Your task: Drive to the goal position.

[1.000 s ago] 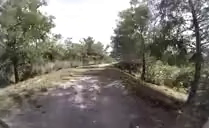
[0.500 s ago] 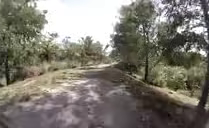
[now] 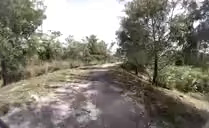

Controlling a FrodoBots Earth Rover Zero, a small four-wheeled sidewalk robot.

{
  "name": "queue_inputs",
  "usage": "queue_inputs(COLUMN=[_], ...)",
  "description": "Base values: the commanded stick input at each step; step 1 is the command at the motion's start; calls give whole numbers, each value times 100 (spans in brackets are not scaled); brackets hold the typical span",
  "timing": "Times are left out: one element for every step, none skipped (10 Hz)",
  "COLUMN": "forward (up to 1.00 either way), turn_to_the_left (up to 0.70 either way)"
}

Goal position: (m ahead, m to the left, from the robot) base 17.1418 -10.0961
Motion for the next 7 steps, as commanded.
queue_inputs(forward=[85, 85, 85, 85, 85, 85, 85], turn_to_the_left=[0, 1, 2, 34, 32, 8, 0])
